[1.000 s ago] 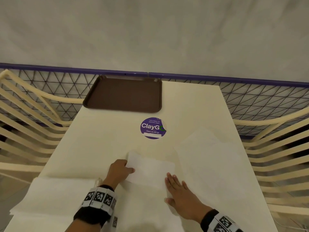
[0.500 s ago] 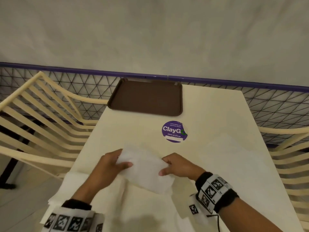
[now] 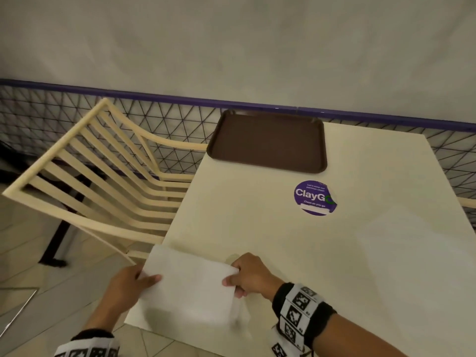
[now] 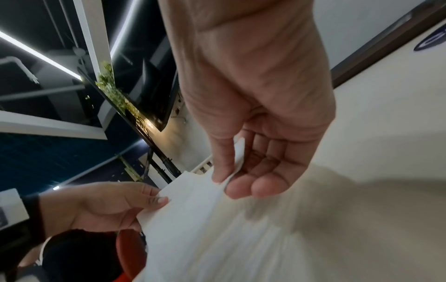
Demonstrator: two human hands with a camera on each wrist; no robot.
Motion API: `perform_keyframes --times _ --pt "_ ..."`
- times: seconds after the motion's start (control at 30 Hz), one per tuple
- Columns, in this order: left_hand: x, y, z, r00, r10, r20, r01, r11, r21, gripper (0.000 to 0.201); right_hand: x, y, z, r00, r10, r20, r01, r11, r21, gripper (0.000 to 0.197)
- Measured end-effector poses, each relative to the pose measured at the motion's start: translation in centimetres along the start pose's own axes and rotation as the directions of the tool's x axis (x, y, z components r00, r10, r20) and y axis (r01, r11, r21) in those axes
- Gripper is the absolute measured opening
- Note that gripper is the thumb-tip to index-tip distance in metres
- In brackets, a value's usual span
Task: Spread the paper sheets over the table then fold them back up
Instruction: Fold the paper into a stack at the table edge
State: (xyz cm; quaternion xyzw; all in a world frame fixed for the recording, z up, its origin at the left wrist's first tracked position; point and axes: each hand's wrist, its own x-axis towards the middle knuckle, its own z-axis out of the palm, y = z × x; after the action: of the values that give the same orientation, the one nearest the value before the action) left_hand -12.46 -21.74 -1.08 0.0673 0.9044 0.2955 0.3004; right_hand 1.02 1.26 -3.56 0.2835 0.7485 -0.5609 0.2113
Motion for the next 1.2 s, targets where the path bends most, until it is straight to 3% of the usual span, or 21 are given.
perform_keyframes --times 0.1,0.23,0.33,0.43,0.5,0.67,0.73,0.83,0.93,1.0,1.1,1.2 --pt "0.8 -1.5 1.2 1.0 0.003 -0.024 -0.002 0.999 0.043 0.014 0.3 0.5 1.0 0.999 -0.011 -0.046 0.007 0.996 -0.088 0.016" --pt "1.1 -2.3 2.7 0.992 -0.022 -0.123 0.032 0.996 0.08 0.028 0.5 1.1 1.8 0.988 -0.08 -0.131 0.037 0.952 -0.304 0.037" --pt "1.2 -2.8 3.0 0.987 -0.052 -0.155 0.063 0.996 0.068 0.043 0.1 1.5 2.3 0.981 -0.105 -0.163 0.041 0.934 -0.355 0.018" --pt "2.1 -2.2 3.0 0.988 0.046 -0.149 -0.008 0.968 0.249 0.066 -0.6 2.0 1.2 0.973 -0.148 -0.177 0.077 0.931 -0.356 0.024" --pt "2.3 0.1 3.1 0.973 0.164 -0.162 -0.108 0.946 0.305 0.062 -1.6 2.5 -0.6 0.957 -0.203 -0.207 0.13 0.939 -0.317 0.017" --pt "3.3 8.6 7.1 0.875 0.475 -0.095 -0.434 0.856 0.282 0.036 -5.9 6.1 -7.5 0.859 -0.241 -0.452 0.144 0.96 -0.239 0.005" --pt "3.9 12.5 10.4 0.825 0.565 0.002 -0.551 0.803 0.228 0.029 -8.0 8.4 -10.3 0.782 -0.178 -0.597 0.099 0.982 -0.163 0.019" --pt "4.4 18.2 16.6 0.729 0.665 0.164 -0.685 0.708 0.172 0.019 -11.4 12.0 -13.8 0.674 -0.08 -0.734 0.044 0.997 -0.068 0.036" --pt "3.6 23.3 23.6 0.625 0.722 0.297 -0.777 0.611 0.149 0.017 -14.6 15.7 -16.3 0.611 0.023 -0.791 -0.024 1.0 0.011 0.024" --pt "2.7 26.3 28.1 0.588 0.718 0.372 -0.804 0.571 0.169 0.022 -16.6 18.3 -17.4 0.568 0.096 -0.818 -0.056 0.995 0.079 0.019" --pt "1.7 29.6 32.7 0.615 0.683 0.395 -0.789 0.54 0.294 0.036 -18.5 21.0 -18.2 0.548 0.143 -0.824 -0.083 0.99 0.116 0.025" --pt "0.9 31.9 35.5 0.708 0.594 0.381 -0.692 0.479 0.54 0.052 -20.3 23.3 -18.9 0.549 0.165 -0.819 -0.101 0.986 0.132 0.027"
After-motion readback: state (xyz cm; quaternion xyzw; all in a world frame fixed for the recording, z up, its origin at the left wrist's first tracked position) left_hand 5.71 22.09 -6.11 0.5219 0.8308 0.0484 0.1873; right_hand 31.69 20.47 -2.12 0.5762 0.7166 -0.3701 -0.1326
